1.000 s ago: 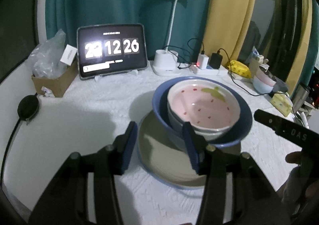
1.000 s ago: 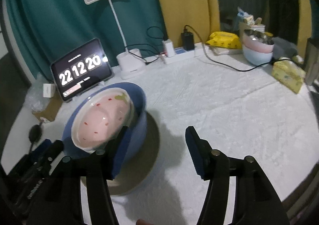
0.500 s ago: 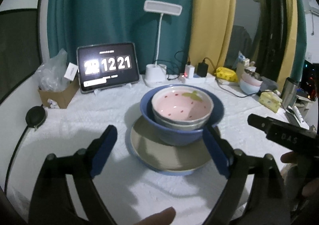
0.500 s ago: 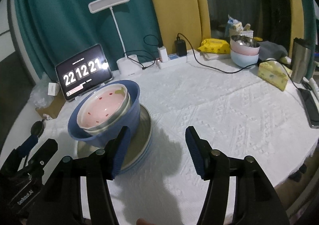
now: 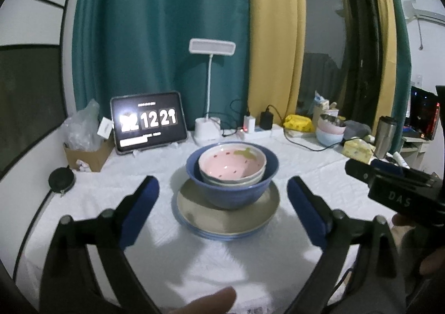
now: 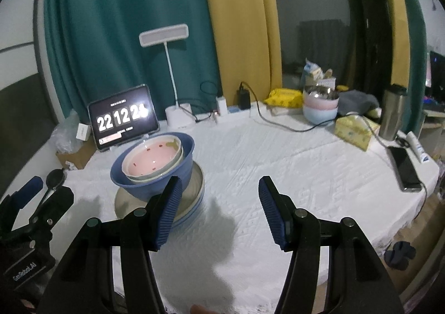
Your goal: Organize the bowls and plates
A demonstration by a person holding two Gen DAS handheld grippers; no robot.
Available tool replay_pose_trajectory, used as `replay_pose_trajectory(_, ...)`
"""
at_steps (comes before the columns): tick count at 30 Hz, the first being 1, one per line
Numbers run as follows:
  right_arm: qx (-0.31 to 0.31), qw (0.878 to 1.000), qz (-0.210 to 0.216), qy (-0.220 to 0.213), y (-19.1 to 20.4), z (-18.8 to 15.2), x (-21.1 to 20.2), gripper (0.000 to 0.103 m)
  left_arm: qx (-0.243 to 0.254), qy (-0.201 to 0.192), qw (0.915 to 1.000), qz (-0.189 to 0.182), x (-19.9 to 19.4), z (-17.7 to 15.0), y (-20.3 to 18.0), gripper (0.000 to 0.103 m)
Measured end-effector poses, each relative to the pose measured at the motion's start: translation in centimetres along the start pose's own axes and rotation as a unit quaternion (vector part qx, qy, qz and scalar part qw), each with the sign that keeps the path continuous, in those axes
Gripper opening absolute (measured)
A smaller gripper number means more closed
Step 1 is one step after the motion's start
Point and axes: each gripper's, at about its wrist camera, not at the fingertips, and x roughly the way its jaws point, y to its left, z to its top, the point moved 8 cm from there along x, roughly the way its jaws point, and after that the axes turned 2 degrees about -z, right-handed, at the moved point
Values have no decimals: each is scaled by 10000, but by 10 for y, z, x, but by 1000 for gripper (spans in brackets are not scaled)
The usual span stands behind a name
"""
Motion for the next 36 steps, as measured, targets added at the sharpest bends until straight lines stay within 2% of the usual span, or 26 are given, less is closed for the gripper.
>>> replay_pose_trajectory(20,-223,9955,28,-916,-8,15,-103,61,236,-629,9977,-12,-79,22,-28,96)
replay_pose_trajectory(36,-265,9907,80,-1329,-7,29,-150,62,52,-854,9962,187,-119,45,-20,96)
